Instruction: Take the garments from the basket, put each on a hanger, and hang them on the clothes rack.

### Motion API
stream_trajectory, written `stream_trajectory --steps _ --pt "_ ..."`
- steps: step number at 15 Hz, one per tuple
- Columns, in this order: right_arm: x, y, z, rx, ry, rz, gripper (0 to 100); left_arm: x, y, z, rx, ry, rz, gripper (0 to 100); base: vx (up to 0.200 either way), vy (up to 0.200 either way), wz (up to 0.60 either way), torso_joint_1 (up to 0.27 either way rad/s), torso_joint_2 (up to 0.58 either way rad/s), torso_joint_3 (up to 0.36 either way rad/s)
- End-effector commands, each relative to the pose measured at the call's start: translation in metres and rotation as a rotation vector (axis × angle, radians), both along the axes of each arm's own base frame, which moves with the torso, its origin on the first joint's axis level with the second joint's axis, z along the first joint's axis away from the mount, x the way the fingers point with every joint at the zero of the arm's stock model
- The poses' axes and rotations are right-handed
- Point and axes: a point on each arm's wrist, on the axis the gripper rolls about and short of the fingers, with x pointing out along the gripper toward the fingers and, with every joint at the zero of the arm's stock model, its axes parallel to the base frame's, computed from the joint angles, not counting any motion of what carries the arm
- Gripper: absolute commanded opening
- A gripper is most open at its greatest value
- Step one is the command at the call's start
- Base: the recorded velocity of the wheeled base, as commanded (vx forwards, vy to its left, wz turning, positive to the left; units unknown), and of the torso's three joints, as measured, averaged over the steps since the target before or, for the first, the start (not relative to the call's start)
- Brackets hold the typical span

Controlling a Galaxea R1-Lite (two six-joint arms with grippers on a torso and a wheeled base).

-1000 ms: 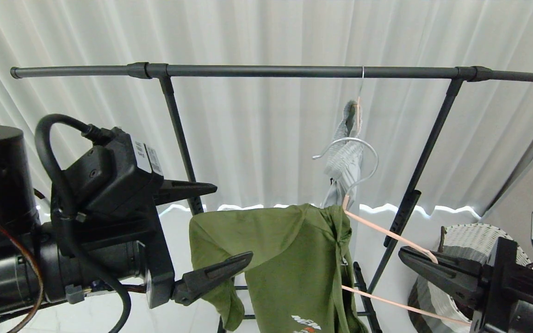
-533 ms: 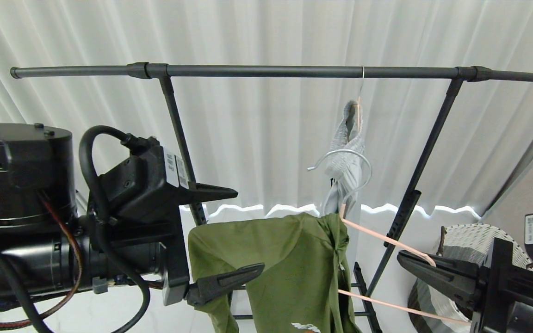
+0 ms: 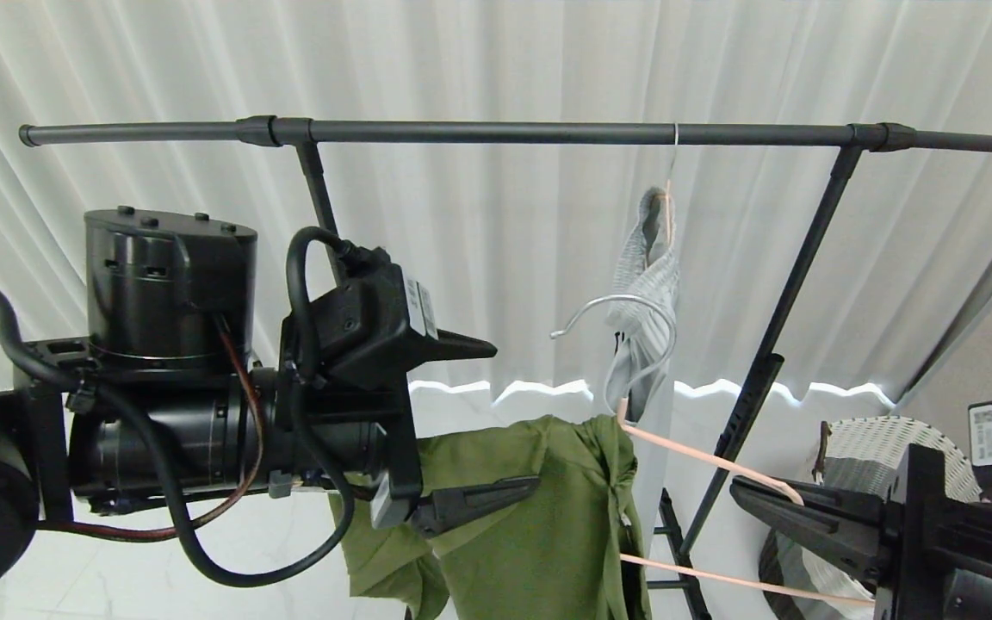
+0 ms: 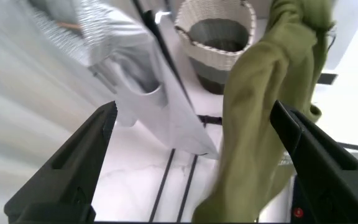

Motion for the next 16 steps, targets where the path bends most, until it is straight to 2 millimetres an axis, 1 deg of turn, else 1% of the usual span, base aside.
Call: stream_trajectory --steps 1,8,12,13,16 --pt "0.001 0.001 0.001 0.000 -0.001 0.005 0 0.001 -0.004 -0.008 0.021 0.003 -0.034 100 0.000 0.000 0.00 0.000 0.00 0.000" --pt "-0.001 0.003 0.003 0.000 -0.003 0.020 0 0.004 -0.007 -0.019 0.047 -0.002 -0.100 100 0.000 0.000 0.00 0.000 0.00 0.000" --pt "-0.001 0.004 0.006 0.006 -0.011 0.022 0 0.004 -0.007 -0.021 0.049 0.004 -0.104 100 0.000 0.000 0.00 0.000 0.00 0.000" --pt "-0.001 0.004 0.005 0.002 -0.017 0.023 0 0.004 -0.007 -0.021 0.049 0.005 -0.104 0 0.000 0.000 0.00 0.000 0.00 0.000" --pt "-0.001 0.004 0.006 0.001 -0.022 0.020 0 0.004 -0.007 -0.022 0.052 0.005 -0.105 0 0.000 0.000 0.00 0.000 0.00 0.000"
